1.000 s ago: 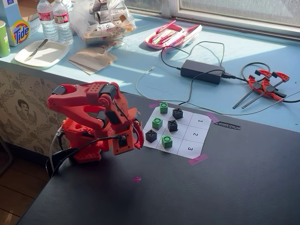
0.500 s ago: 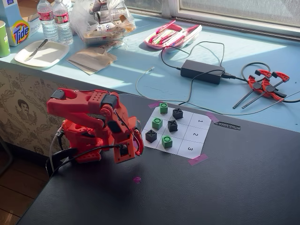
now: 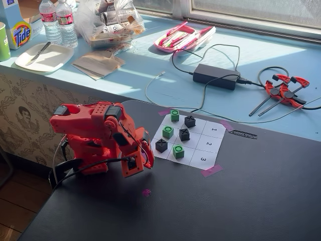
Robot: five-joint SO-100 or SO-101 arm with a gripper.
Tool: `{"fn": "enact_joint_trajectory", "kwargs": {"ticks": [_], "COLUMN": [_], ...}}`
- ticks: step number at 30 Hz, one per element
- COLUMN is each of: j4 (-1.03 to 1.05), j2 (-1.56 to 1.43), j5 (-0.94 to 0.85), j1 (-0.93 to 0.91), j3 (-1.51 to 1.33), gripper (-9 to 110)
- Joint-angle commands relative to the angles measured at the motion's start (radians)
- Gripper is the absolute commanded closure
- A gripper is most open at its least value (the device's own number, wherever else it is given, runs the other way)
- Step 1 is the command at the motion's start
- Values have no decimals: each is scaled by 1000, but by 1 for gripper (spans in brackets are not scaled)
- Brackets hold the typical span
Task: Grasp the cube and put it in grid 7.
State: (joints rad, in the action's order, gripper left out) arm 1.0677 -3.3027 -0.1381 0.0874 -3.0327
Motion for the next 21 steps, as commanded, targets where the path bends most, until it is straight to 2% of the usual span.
{"fn": "enact_joint_trajectory", "kwargs": {"ticks": [1,21], "j4": [-11,-11], "j2": [2,2], "j5": [-11,9], "j1": [3,-15], "j3": [-11,-11], "gripper": [101,101]}}
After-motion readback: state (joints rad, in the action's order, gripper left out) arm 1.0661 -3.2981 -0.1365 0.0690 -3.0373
